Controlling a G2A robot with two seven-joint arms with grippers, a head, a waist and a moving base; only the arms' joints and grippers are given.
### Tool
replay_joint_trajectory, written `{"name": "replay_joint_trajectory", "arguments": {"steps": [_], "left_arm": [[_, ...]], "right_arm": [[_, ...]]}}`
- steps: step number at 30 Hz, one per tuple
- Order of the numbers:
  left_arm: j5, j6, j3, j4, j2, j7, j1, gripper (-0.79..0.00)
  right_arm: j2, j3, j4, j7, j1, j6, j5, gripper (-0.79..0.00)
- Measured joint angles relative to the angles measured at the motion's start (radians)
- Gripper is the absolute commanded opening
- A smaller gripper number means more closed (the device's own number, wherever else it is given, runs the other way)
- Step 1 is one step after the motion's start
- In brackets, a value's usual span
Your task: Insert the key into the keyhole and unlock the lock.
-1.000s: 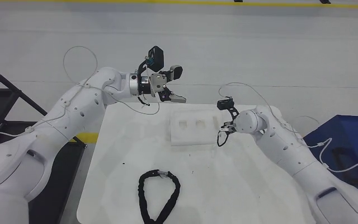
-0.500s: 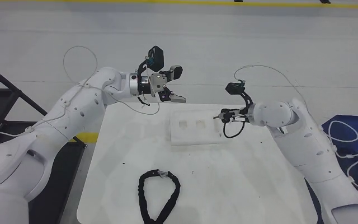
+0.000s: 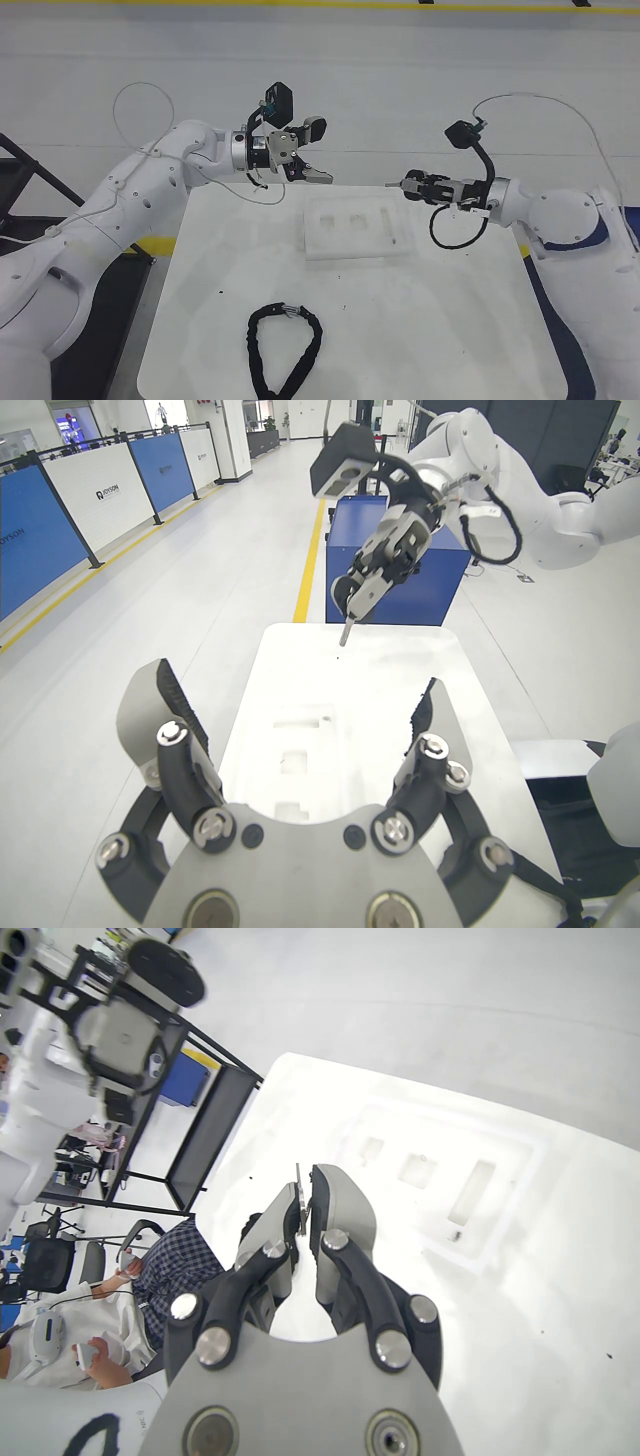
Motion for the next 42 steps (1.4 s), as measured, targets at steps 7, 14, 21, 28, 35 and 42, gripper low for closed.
{"name": "replay_joint_trajectory", "arguments": {"steps": [7,14,21,28,35,42], "left_arm": [[0.000,0.000,0.000,0.000,0.000,0.000,0.000,0.000],[0.000,0.000,0.000,0.000,0.000,0.000,0.000,0.000],[0.007,0.011,-0.005,-0.001,0.002,-0.009,0.009,0.000],[0.054,-0.044,-0.023,0.006,0.039,-0.084,0.096,0.000],[0.093,-0.042,0.006,-0.103,0.102,-0.075,0.202,0.000],[0.219,-0.042,0.059,-0.178,0.151,0.005,0.262,0.000]], "right_arm": [[0.013,0.069,-0.068,0.005,-0.014,-0.016,0.006,-0.785],[0.014,0.072,-0.070,0.001,-0.017,-0.019,0.012,-0.785],[0.014,0.072,-0.070,0.001,-0.017,-0.019,0.012,-0.785],[0.014,0.072,-0.070,0.001,-0.017,-0.019,0.012,-0.785],[0.014,0.072,-0.070,0.001,-0.017,-0.019,0.012,-0.785],[0.014,0.072,-0.070,0.001,-0.017,-0.019,0.012,-0.785]]}}
